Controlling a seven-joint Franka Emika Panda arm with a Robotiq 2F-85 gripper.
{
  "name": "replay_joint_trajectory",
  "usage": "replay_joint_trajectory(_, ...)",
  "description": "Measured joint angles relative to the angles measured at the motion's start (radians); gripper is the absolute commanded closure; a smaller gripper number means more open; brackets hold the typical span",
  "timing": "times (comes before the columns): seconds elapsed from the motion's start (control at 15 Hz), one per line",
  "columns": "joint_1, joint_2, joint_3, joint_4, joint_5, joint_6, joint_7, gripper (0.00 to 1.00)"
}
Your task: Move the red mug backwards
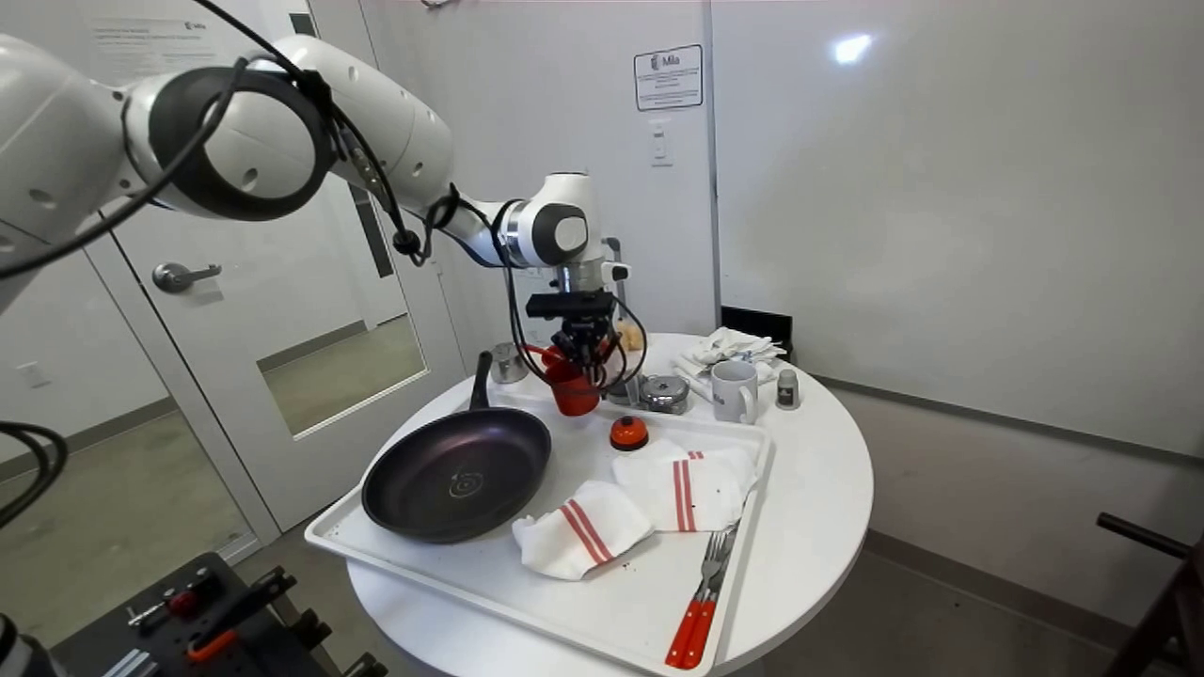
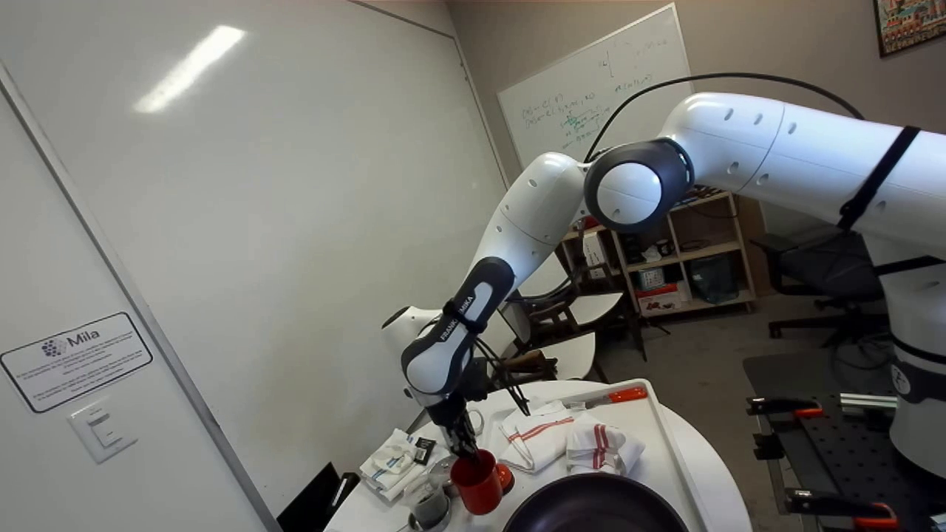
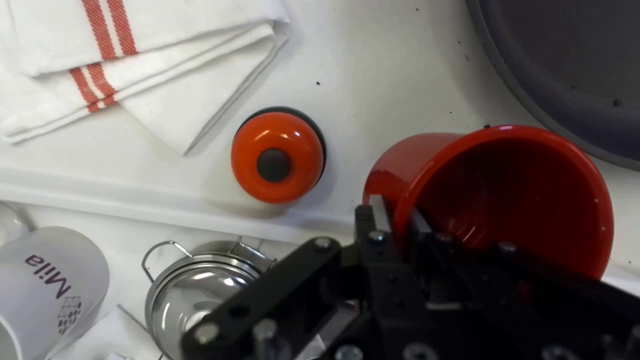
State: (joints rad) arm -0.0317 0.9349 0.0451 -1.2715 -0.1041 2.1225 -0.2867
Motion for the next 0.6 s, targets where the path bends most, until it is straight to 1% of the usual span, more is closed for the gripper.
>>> replay_joint_trajectory(0.6, -0.002, 0.065, 0.0, 0.05, 0.0, 0.0, 0.002, 0.98)
